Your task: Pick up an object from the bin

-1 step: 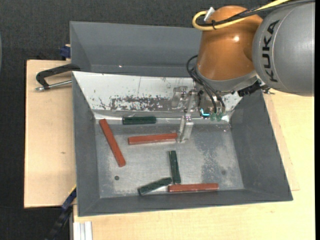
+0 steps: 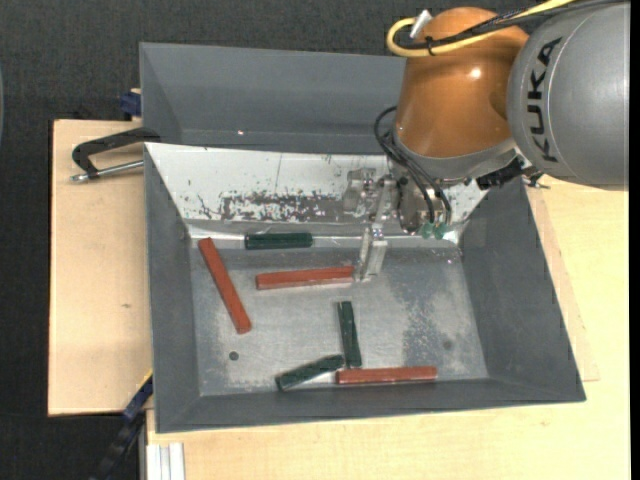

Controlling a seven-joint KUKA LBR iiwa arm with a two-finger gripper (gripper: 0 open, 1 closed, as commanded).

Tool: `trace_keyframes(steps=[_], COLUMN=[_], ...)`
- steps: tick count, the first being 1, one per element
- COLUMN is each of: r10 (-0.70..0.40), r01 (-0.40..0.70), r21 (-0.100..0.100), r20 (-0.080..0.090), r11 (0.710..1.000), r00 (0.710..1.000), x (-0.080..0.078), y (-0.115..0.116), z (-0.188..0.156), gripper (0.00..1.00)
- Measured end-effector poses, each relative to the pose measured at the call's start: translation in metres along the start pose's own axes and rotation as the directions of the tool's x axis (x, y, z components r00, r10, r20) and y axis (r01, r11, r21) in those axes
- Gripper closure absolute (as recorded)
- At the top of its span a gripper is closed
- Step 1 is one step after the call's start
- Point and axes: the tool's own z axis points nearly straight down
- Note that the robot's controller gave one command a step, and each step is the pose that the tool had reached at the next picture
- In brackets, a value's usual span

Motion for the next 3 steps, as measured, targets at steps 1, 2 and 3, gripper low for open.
trace_keyframes(steps=[1, 2, 3], r10=[0.023, 0.129, 0.085], r01=[-0.023, -0.129, -0.085], r21=[-0.001, 0.001, 0.001], r20=[0.006, 0.004, -0.002], r11=[1.000, 0.992, 0.996], r00=[1.000, 0.992, 0.996], x=[-0.004, -0.015, -0.012], y=[-0.011, 0.026, -0.052], z=[0.052, 0.120, 0.156], gripper=[0.00, 0.00, 1.00])
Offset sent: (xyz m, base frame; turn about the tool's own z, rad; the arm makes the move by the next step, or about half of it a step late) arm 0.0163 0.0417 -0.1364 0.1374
